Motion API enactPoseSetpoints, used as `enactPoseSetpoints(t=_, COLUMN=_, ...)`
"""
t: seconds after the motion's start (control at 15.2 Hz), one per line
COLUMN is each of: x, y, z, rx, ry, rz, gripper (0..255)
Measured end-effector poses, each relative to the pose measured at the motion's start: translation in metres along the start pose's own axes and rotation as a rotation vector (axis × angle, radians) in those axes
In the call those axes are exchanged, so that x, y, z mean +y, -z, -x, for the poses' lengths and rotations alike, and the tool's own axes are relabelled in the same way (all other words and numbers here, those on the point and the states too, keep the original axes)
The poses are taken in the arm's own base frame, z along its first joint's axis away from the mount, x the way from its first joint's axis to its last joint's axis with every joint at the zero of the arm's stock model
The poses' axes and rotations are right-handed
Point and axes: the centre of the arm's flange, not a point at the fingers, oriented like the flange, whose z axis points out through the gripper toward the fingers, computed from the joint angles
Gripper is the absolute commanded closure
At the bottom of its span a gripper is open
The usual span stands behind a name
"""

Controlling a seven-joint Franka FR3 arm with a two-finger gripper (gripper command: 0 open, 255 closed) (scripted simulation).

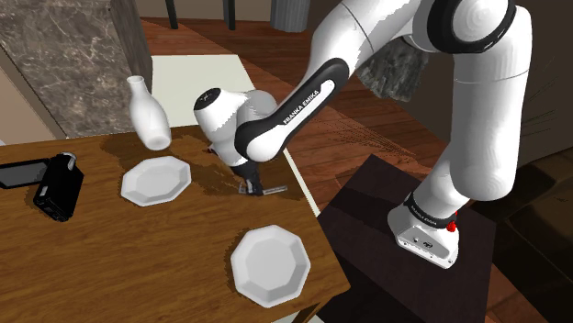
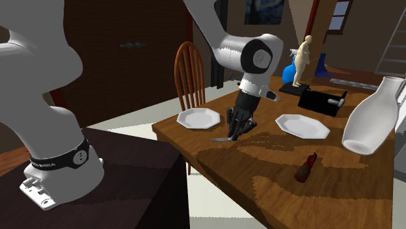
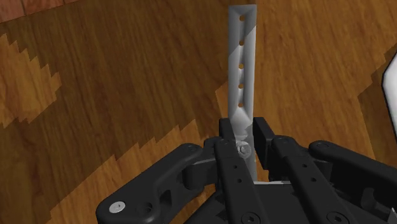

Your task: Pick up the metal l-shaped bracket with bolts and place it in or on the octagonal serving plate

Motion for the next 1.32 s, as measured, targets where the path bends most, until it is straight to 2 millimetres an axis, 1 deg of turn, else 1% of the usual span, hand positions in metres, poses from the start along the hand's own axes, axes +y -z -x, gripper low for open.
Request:
enactPoseSetpoints(t=0.46, x=-0.001, y=0.035, z=0.014, rx=0.000, ry=0.000, rz=0.000, gripper=255)
enactPoseSetpoints(t=0.73, x=-0.002, y=0.052, z=0.022, rx=0.000, ry=0.000, rz=0.000, gripper=255)
enactPoseSetpoints(t=0.86, x=-0.015, y=0.053, z=0.023, rx=0.000, ry=0.000, rz=0.000, gripper=255)
enactPoseSetpoints(t=1.06, x=-0.056, y=0.050, z=0.026, rx=-0.001, ry=0.001, rz=0.000, gripper=255)
enactPoseSetpoints(t=1.32, x=-0.104, y=0.047, z=0.028, rx=-0.001, ry=0.001, rz=0.000, gripper=255)
